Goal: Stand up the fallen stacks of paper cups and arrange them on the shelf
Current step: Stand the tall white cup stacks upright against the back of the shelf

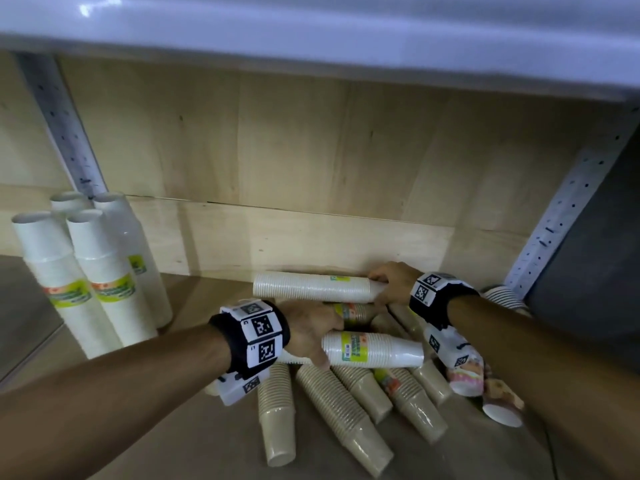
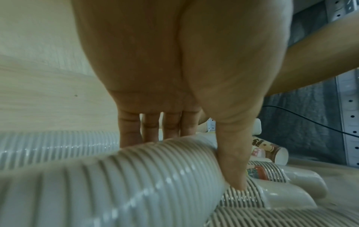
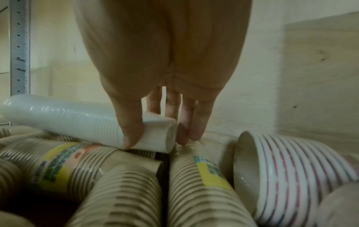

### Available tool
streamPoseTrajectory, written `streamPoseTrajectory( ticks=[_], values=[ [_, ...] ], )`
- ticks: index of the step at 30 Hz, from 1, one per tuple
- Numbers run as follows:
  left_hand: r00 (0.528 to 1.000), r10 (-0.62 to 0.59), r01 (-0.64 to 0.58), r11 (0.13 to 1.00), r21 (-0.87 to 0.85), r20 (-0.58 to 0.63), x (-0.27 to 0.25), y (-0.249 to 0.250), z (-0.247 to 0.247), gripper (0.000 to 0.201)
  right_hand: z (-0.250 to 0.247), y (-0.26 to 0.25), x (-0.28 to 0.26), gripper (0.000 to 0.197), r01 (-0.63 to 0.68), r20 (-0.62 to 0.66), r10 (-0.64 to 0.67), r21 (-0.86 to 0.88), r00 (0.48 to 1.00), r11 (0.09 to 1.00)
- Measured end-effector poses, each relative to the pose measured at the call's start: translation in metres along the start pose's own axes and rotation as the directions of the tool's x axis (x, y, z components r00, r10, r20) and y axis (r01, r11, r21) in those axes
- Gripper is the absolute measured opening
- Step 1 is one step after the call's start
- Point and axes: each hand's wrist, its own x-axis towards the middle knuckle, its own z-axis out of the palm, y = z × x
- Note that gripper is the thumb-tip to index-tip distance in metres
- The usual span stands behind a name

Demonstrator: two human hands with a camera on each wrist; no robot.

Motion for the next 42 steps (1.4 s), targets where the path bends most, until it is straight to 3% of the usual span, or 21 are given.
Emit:
streamPoseTrajectory(
  ticks=[9, 15, 18, 21, 23, 26, 31, 42],
  values=[
    [1.000, -0.015, 0.015, 0.999, 0.030, 0.001, -0.012, 0.004, -0.007, 0.058, -0.013, -0.006, -0.018, 0.058, 0.003, -0.019, -0.004, -0.012, 1.000, 1.000],
    [0.997, -0.034, 0.036, 0.999, 0.033, -0.067, -0.034, -0.002, -0.015, 0.061, -0.033, -0.018, -0.036, 0.056, -0.039, -0.030, 0.037, -0.058, 0.999, 0.998],
    [0.988, -0.064, 0.060, 0.998, -0.033, -0.137, -0.051, -0.005, -0.023, 0.064, -0.046, -0.033, -0.046, 0.050, -0.033, -0.068, 0.028, -0.083, 0.997, 0.996],
    [0.970, -0.098, 0.062, 0.985, -0.163, -0.224, -0.070, -0.011, -0.031, 0.059, -0.059, -0.053, -0.054, 0.029, -0.029, -0.131, 0.010, -0.140, 0.991, 0.990],
    [0.951, -0.141, 0.081, 0.972, -0.221, -0.275, -0.083, -0.017, -0.035, 0.053, -0.068, -0.069, -0.059, 0.029, -0.018, -0.155, -0.008, -0.166, 0.988, 0.986],
    [0.918, -0.196, 0.098, 0.955, -0.279, -0.346, -0.101, -0.027, -0.040, 0.049, -0.082, -0.097, -0.067, 0.045, 0.010, -0.192, -0.037, -0.136, 0.981, 0.991],
    [0.839, -0.306, 0.119, 0.909, -0.399, -0.449, -0.131, -0.046, -0.041, 0.057, -0.098, -0.149, -0.077, 0.042, 0.118, -0.298, -0.133, -0.069, 0.945, 0.991],
    [0.584, -0.591, 0.158, 0.755, -0.636, -0.557, -0.174, -0.095, -0.017, 0.064, -0.086, -0.276, -0.083, 0.047, 0.359, -0.388, -0.386, -0.145, 0.837, 0.922]
  ],
)
